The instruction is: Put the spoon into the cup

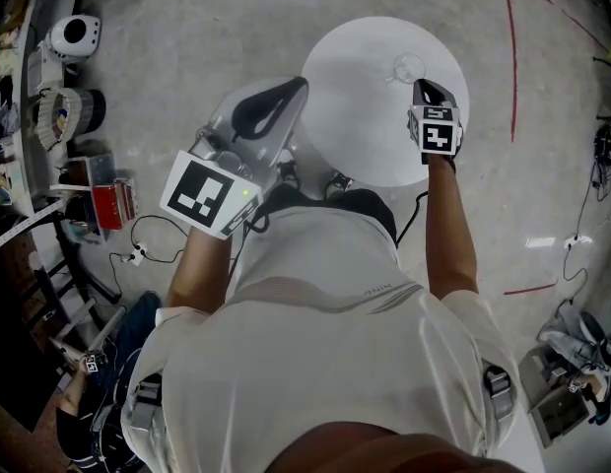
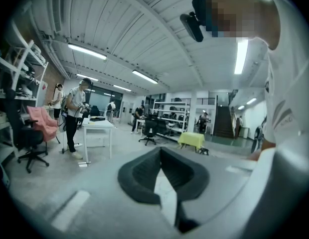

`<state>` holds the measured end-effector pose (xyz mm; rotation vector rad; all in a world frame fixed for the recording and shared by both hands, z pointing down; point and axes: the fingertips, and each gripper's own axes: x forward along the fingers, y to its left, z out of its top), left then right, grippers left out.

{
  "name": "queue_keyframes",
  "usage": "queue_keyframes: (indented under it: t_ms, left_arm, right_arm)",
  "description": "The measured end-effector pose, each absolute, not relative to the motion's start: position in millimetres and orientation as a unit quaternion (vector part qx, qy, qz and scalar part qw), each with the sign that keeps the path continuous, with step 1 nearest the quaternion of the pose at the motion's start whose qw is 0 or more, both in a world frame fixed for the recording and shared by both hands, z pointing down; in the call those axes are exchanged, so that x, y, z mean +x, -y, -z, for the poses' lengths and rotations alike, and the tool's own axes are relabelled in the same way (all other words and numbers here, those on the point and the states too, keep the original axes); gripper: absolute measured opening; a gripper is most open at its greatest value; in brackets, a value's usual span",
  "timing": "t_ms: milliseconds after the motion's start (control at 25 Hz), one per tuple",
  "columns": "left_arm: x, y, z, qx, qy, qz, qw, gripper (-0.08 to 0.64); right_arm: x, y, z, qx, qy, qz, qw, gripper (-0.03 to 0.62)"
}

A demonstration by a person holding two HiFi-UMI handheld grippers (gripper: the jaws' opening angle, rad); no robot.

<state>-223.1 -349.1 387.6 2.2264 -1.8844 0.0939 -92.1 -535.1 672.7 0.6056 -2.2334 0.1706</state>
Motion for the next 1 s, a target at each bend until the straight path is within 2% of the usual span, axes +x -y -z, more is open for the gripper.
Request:
queue_keyframes:
  t_ms: [240,360,560,1000]
  left_arm:
    - [-227.9,343.8,-383.8,0.753,0.648,-0.036,0.109,0.002]
    - [-227.6,342.6,-380.9,0.754,0.648,-0.035,0.107,0.002]
    - [-227.5,329.9,-368.8,0.76,0.642,-0.032,0.096,0.002]
    - [-217.9,322.3,-324.1,0.793,0.607,-0.014,0.042,0.002]
  right_arm:
    - [-98.8,536.5,-675.0,0.229,0.884,-0.069,0.401,0.067]
    - [-100.1,539.7,-663.2,0.235,0.888,-0.065,0.39,0.074]
    - [-95.1,528.2,-596.6,0.268,0.906,-0.059,0.322,0.006]
    - [-69.0,487.6,-435.7,0.303,0.936,-0.059,0.167,0.005]
